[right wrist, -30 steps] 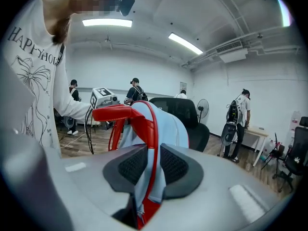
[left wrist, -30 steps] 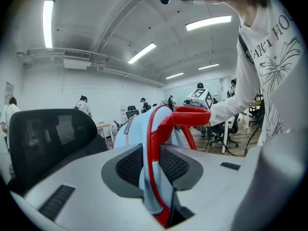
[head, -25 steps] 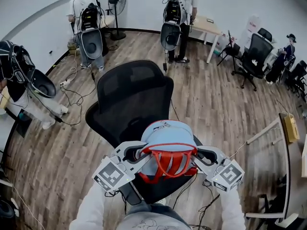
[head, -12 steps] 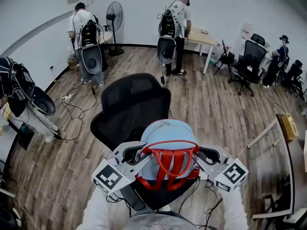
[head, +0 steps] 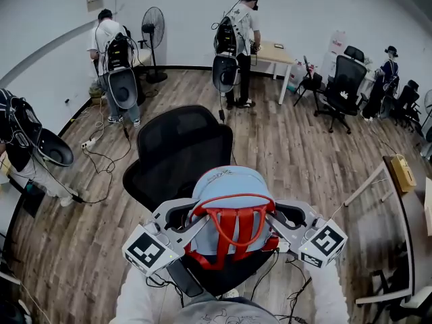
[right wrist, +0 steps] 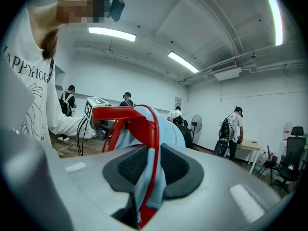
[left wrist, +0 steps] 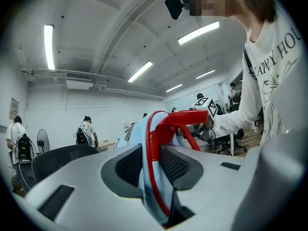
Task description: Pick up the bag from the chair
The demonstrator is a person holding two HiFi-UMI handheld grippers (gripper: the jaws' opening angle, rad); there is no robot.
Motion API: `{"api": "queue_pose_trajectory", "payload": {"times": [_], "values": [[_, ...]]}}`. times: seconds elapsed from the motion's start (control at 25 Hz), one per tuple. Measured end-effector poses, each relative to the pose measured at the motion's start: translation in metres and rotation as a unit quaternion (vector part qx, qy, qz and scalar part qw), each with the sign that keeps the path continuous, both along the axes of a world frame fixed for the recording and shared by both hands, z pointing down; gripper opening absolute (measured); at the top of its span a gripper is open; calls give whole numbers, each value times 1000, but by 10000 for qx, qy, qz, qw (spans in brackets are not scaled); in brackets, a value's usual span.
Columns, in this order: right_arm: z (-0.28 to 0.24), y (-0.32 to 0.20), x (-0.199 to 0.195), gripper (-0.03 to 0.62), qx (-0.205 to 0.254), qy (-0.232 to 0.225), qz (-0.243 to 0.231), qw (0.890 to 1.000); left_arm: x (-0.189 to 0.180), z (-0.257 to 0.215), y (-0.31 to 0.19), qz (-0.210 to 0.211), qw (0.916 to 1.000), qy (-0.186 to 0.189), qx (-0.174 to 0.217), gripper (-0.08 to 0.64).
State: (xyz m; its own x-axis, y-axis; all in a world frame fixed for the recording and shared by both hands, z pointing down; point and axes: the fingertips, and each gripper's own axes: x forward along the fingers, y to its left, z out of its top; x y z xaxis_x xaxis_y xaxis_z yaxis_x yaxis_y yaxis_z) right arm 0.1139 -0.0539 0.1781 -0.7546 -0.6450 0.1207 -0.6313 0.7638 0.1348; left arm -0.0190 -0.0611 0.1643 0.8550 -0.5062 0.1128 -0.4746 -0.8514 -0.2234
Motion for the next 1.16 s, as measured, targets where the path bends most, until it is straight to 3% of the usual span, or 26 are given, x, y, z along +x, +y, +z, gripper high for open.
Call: {"api": "queue_pose_trajectory", "payload": {"times": [1.16], "values": [[5,13,4,95,-66,-18,150,9999,6,4,9,129,9998,106,-146,103]]}}
